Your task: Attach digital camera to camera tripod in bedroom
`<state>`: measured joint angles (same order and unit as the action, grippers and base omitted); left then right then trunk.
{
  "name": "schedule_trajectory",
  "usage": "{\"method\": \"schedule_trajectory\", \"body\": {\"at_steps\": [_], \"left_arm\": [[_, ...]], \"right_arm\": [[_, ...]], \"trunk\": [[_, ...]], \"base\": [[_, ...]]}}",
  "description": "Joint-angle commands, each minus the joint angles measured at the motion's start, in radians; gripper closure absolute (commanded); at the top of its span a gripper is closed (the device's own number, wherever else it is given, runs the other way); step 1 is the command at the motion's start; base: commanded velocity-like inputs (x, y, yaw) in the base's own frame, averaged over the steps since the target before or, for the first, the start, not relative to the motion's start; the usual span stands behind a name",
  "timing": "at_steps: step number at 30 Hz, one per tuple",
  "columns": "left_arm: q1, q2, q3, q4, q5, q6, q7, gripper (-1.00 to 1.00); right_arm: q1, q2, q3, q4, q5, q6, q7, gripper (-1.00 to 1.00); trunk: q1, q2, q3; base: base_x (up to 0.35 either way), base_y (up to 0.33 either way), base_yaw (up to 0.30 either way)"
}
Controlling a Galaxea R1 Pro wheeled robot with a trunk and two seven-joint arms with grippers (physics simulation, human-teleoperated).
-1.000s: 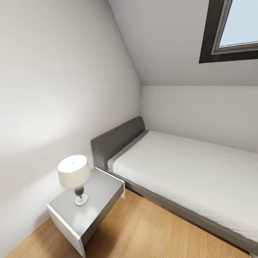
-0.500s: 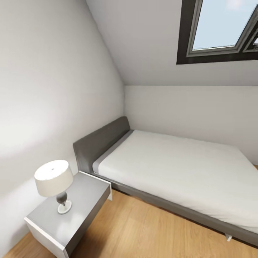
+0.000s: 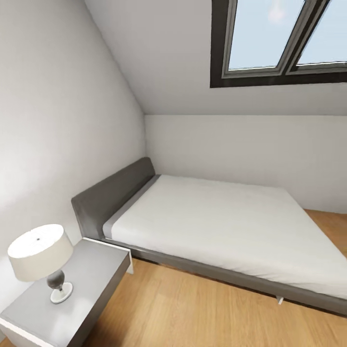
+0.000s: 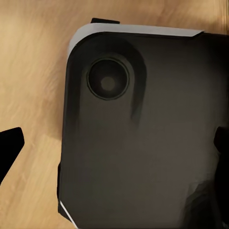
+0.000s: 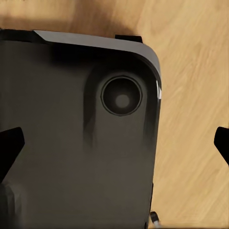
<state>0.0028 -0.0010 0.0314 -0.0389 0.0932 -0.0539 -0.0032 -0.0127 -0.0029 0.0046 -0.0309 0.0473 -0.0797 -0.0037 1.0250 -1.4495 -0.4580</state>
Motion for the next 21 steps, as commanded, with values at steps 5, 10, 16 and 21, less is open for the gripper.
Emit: {"method": "schedule_trajectory", "body": {"at_steps": [5, 10, 16, 21], "left_arm": [[0.0, -0.011, 0.001, 0.002, 0.004, 0.001, -0.007, -1.0], [0.0, -0.017, 0.001, 0.002, 0.007, 0.001, -0.008, -1.0], [0.0, -0.019, 0.005, 0.001, 0.012, 0.0, -0.008, -1.0], [0.0, -0.018, 0.006, 0.001, 0.015, -0.001, -0.006, -1.0]], "right_arm": [[-0.001, 0.004, 0.0, 0.002, 0.005, -0.002, 0.001, -1.0], [-0.001, 0.004, 0.001, 0.002, 0.005, -0.001, 0.001, -1.0], [-0.001, 0.0, 0.0, 0.002, 0.004, -0.001, 0.001, -1.0], [-0.001, 0.002, 0.0, 0.002, 0.004, -0.001, 0.002, -1.0]], "trunk": [[0.0, 0.0, -0.001], [0.0, 0.0, -0.001], [0.0, 0.0, -0.001], [0.0, 0.0, -0.001]], "base": [[0.0, 0.0, -0.293], [0.0, 0.0, -0.293], [0.0, 0.0, -0.293], [0.0, 0.0, -0.293]]}}
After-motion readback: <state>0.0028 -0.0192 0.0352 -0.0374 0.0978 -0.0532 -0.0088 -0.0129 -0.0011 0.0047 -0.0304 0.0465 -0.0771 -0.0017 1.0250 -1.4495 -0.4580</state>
